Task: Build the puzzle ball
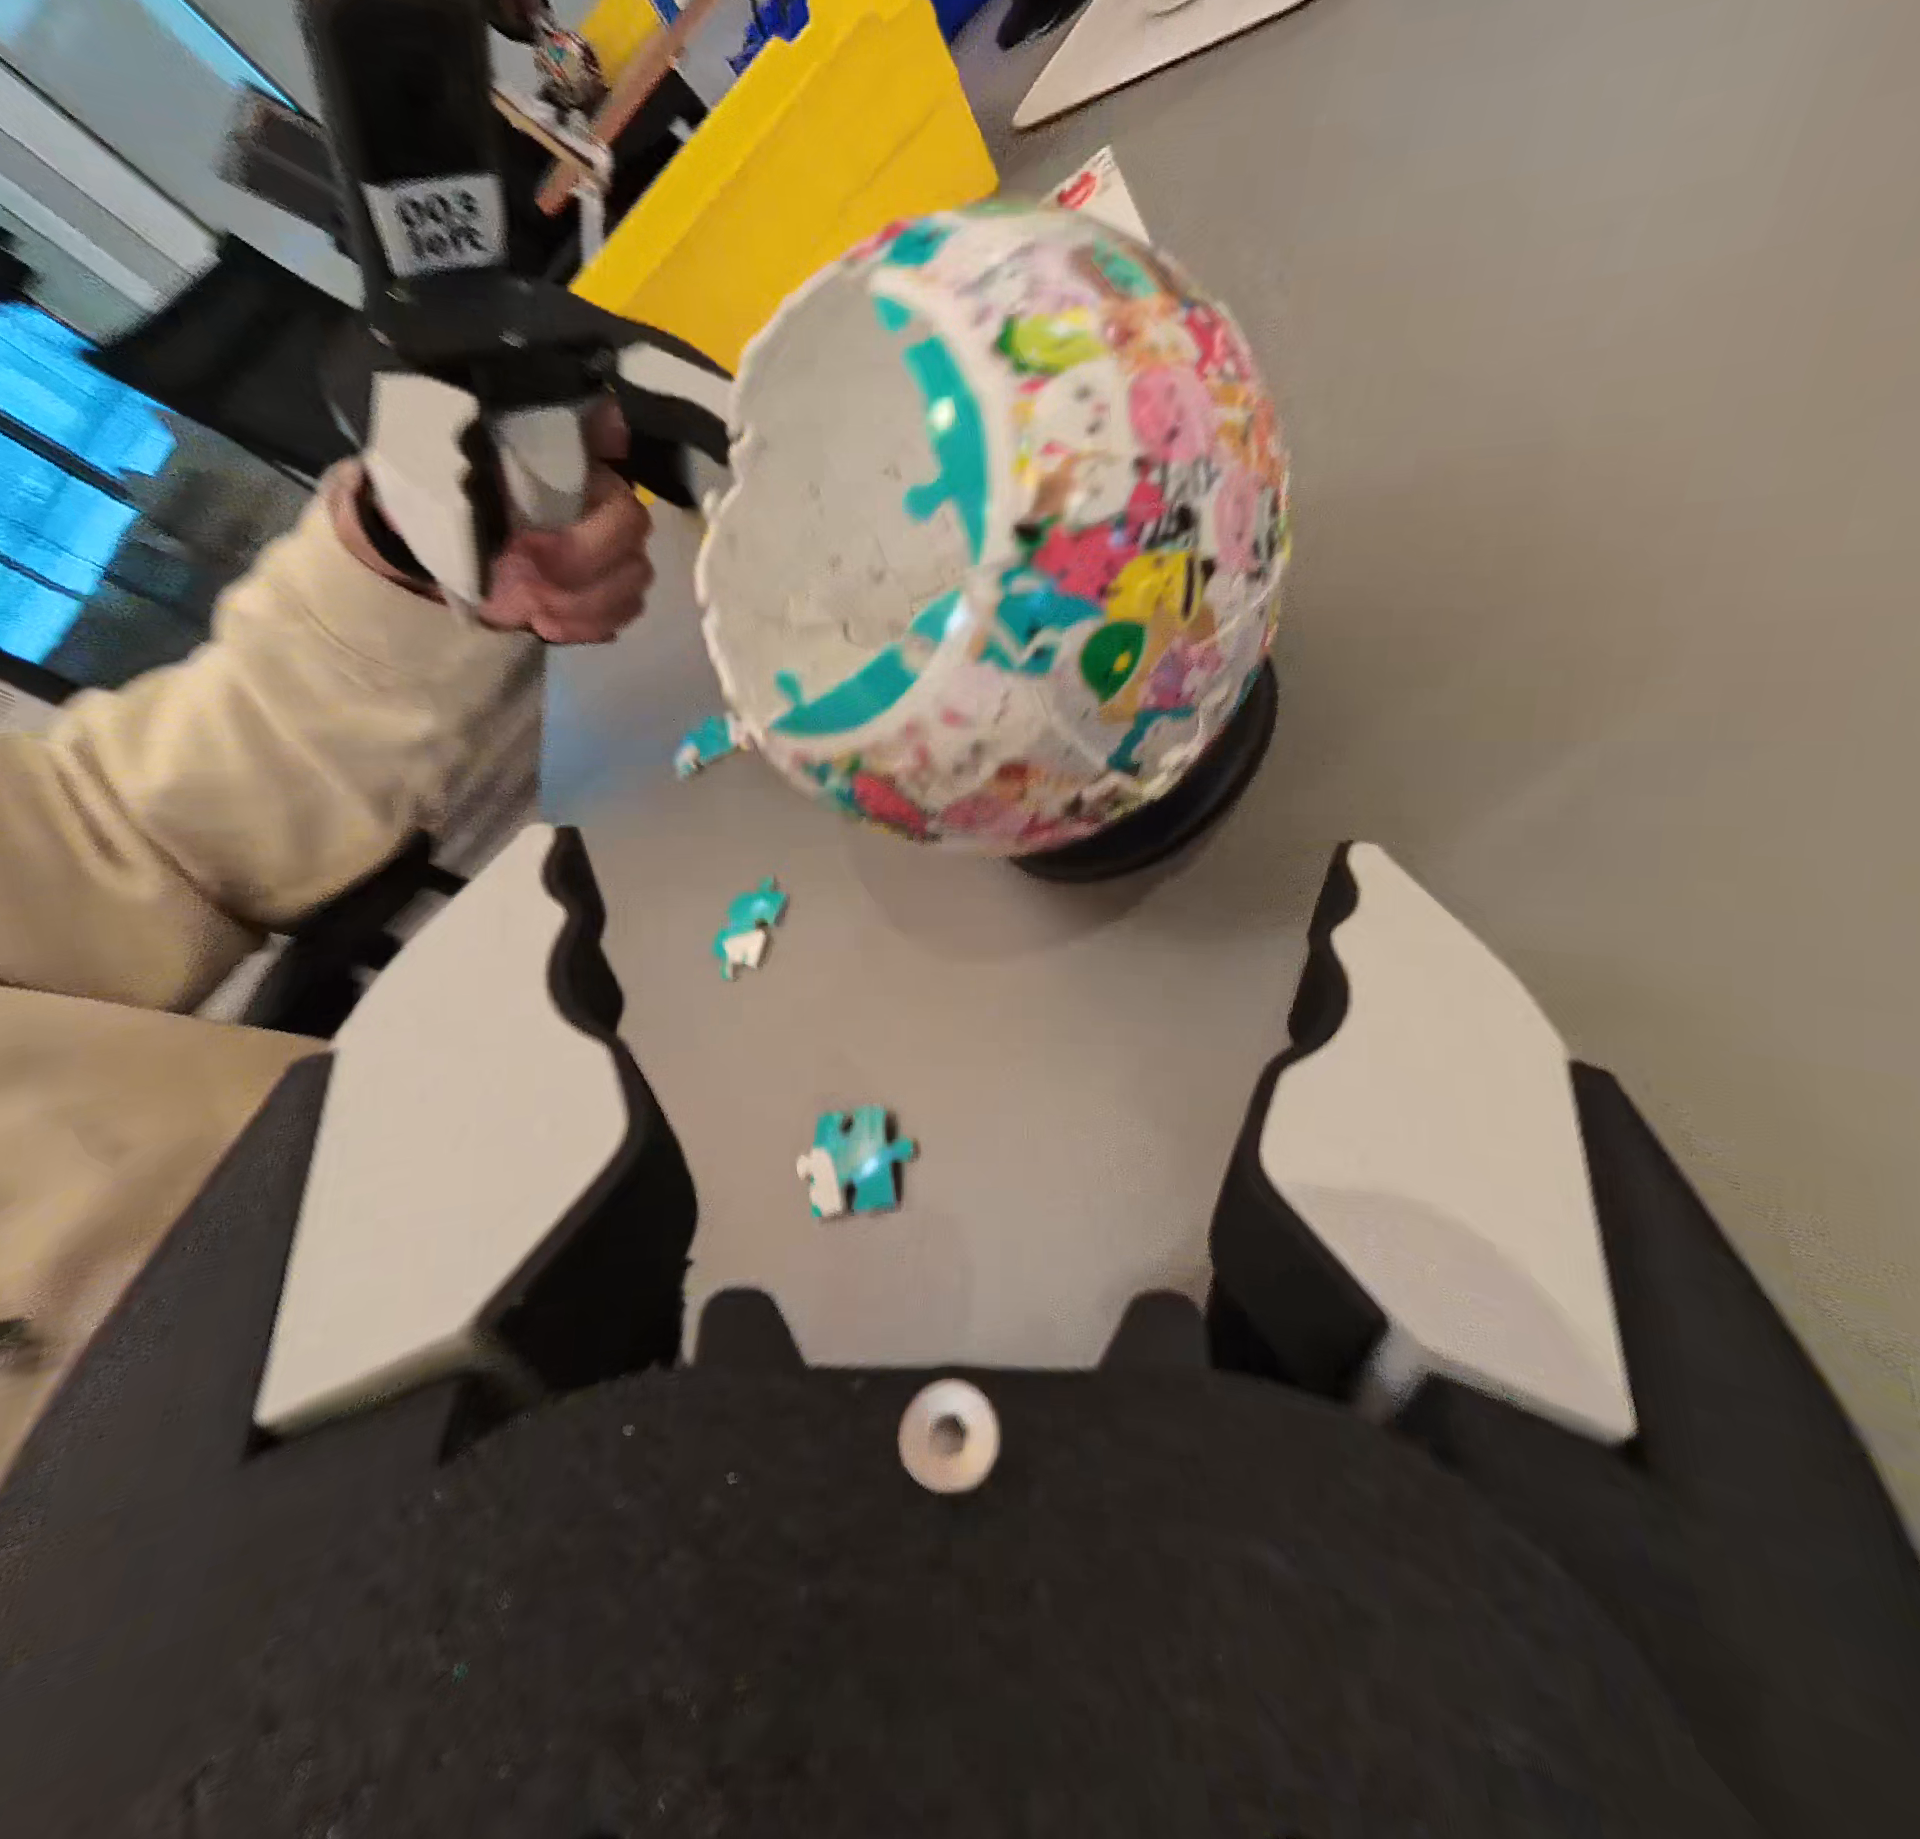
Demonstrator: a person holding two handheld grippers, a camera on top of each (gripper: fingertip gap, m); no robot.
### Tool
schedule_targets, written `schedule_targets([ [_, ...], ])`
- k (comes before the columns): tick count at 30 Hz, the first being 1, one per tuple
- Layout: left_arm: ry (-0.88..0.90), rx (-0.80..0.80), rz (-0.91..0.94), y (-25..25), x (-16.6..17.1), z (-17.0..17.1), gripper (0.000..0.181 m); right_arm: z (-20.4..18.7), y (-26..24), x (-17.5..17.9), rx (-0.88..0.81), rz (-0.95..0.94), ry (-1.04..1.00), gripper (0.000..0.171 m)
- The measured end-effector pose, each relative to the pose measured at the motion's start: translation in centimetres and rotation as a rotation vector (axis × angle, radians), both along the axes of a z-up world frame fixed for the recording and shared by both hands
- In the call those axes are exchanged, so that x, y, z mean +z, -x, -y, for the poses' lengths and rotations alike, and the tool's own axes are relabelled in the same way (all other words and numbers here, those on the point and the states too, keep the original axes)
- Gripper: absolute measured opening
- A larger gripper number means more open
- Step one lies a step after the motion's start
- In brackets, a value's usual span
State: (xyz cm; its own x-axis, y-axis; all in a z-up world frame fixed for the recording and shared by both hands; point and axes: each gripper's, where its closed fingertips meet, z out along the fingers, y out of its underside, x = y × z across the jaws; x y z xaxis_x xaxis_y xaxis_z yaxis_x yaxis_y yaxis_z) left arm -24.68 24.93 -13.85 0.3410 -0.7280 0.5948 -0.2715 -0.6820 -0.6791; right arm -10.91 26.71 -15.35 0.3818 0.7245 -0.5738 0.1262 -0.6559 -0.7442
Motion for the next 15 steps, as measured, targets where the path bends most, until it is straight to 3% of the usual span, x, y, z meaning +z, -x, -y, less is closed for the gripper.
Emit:
schedule_targets([
  [7, 0.146, -0.041, 0.080, -5.0, -0.3, -3.4, 0.117, -1.0, 3.6, 0.2, 0.174, -0.124, 0.164, 0.132],
  [9, 0.169, -0.023, 0.098, -5.5, 0.0, -3.8, 0.124, -1.6, 4.0, 0.5, 0.167, -0.142, 0.171, 0.136],
  [15, 0.070, 0.042, 0.086, -5.7, 0.7, -5.4, 0.120, -4.1, 4.4, 2.5, 0.079, -0.202, 0.077, 0.140],
])
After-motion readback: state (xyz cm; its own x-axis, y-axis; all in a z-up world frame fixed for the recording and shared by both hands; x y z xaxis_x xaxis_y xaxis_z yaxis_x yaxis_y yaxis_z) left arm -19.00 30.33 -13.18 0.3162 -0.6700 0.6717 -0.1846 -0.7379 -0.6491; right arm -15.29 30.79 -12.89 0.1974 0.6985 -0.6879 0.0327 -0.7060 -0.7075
